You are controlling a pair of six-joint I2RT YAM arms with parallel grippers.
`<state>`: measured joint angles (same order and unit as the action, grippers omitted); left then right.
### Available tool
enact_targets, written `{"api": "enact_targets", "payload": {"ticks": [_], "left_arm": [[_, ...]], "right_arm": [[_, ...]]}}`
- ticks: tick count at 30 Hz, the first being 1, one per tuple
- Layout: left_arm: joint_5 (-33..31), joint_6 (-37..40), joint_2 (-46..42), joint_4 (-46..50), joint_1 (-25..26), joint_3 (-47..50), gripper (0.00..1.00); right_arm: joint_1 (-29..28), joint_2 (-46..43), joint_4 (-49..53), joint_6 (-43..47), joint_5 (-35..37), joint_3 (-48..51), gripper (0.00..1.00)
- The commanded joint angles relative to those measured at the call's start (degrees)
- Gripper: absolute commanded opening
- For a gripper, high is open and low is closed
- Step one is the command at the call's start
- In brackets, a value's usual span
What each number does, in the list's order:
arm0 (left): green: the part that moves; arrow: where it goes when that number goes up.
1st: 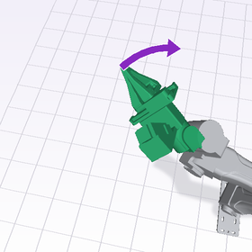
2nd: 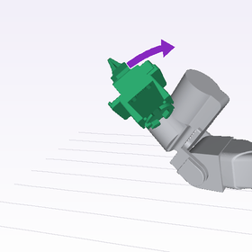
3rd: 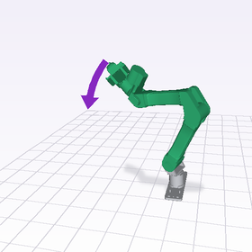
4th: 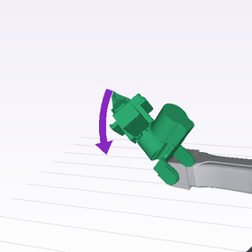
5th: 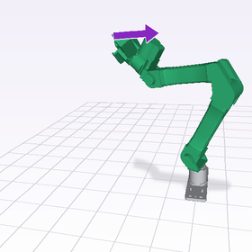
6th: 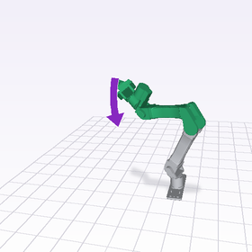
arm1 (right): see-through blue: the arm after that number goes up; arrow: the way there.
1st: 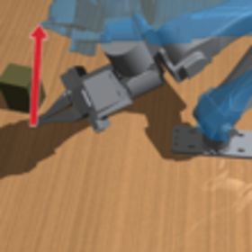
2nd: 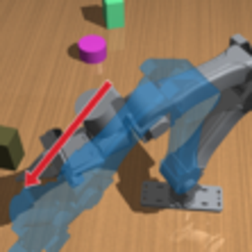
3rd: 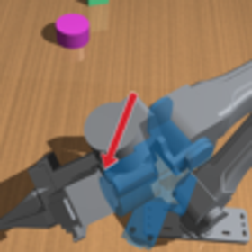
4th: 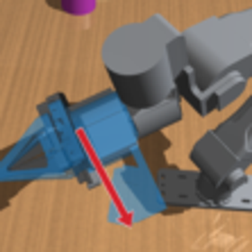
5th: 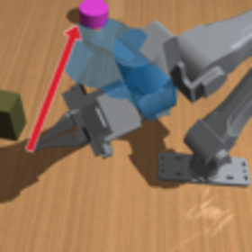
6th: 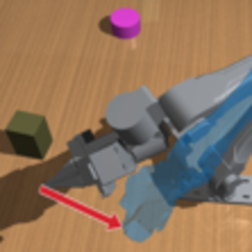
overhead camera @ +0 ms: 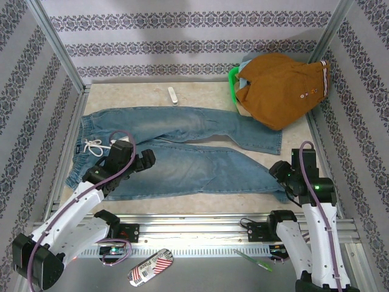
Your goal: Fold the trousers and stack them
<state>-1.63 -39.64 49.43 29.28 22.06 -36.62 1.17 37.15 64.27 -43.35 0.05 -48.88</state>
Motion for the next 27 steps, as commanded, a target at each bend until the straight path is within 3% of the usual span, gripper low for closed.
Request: {"api": "enact_targets", "payload": {"ticks": [1,3,5,6,8,9,10,12,17,20,22,27], "left_arm": [[1.52,-3.27,1.1,-1.24,-2.7,4.18,1.0],[5.88,-6.27,3.0,-6.39,-6.11,8.12,0.95],[8.56,-9.12,5.81,-10.97,-9.02,11.16,0.79],[8.12,-9.6,7.53,-12.89,-9.83,12.23,0.67],[4.53,-10.34,10.55,-13.97,-10.39,13.38,0.4],[2.97,-10.58,11.46,-13.99,-10.48,13.79,0.32],[1.4,-11.33,12.08,-13.47,-10.72,14.24,0.26],[0.28,-12.87,11.91,-12.6,-11.4,15.43,0.25],[3.03,-18.14,6.49,-7.53,-15.02,18.87,0.15],[6.0,-20.08,1.48,-2.46,-18.29,19.14,0.06],[8.79,-19.87,-1.16,-0.87,-20.63,18.84,0.05],[15.26,-17.95,-1.43,4.65,-25.82,17.64,0.02]], "right_arm": [[-2.6,5.5,-11.14,-1.43,-4.88,-0.95,0.56],[-9.24,11.16,-19.49,-4.2,-5.55,1.43,0.49],[-17.02,18.01,-26.76,-5.0,-2.59,1.9,0.41],[-19.44,22.56,-29.74,-5.25,-1.9,1.4,0.33],[-20.8,30.79,-35.2,-5.23,-4.4,0.51,0.18],[-20.86,33.79,-37.22,-5.31,-5.49,0.38,0.11],[-20.99,36.82,-38.77,-5.17,-6.08,0.32,0.06],[-21.07,40.66,-40.12,-5.01,-6.96,0.74,0.0],[-20.47,41.74,-42.07,-6.56,-9.31,9.42,0.0],[-19.68,39.48,-41.71,-7.92,-11.48,15.64,0.15],[-20.08,36.9,-42.69,-9.31,-14.54,19.84,0.29],[-22.01,30.77,-40.66,-12.06,-18.72,26.73,0.39]]}}
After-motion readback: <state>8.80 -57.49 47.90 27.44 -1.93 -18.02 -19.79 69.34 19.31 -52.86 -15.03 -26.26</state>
